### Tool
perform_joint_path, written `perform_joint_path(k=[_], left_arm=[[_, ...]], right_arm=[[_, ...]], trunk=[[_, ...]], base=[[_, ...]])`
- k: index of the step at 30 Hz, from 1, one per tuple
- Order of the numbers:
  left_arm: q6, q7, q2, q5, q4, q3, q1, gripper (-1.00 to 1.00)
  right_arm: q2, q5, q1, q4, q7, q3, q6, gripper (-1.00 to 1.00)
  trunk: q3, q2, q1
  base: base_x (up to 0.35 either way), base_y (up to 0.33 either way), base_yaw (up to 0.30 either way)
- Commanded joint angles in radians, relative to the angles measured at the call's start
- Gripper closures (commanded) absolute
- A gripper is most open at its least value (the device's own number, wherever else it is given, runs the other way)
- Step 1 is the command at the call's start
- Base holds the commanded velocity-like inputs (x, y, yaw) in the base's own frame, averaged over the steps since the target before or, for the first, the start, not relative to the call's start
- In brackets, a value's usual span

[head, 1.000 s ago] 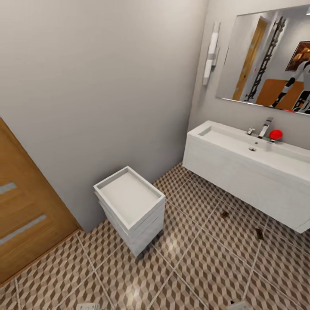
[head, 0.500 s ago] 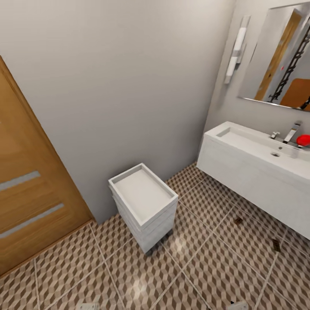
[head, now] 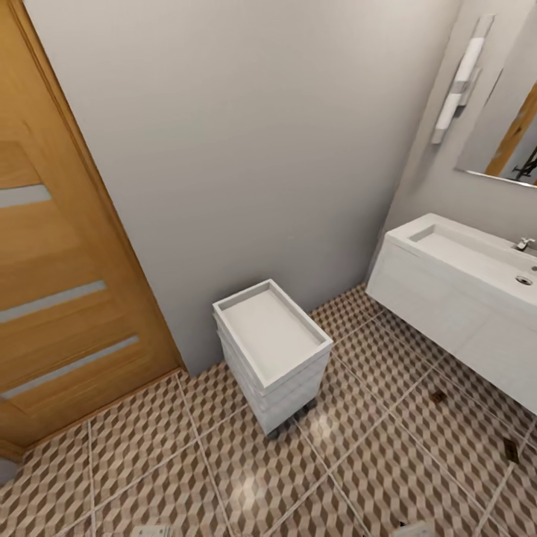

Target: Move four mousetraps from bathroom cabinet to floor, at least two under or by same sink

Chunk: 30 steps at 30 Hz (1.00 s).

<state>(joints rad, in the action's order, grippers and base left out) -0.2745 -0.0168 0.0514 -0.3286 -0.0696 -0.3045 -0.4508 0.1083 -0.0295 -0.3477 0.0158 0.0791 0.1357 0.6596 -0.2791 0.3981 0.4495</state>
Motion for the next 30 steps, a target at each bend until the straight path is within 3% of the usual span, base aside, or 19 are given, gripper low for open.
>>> perform_joint_path(k=[1, 30], left_arm=[[-0.006, -0.002, -0.001, -0.004, -0.004, -0.008, -0.002, -1.0], [-0.006, -0.002, -0.001, -0.004, -0.004, -0.008, -0.002, -1.0]], right_arm=[[0.0, -0.003, -0.001, 0.0, 0.001, 0.001, 0.003, -1.0], [0.0, -0.003, -0.001, 0.0, 0.001, 0.001, 0.003, -1.0]], trunk=[[-0.003, 0.002, 0.0], [-0.029, 0.002, 0.0]], base=[[0.0, 0.0, 0.24], [0.0, 0.0, 0.241]])
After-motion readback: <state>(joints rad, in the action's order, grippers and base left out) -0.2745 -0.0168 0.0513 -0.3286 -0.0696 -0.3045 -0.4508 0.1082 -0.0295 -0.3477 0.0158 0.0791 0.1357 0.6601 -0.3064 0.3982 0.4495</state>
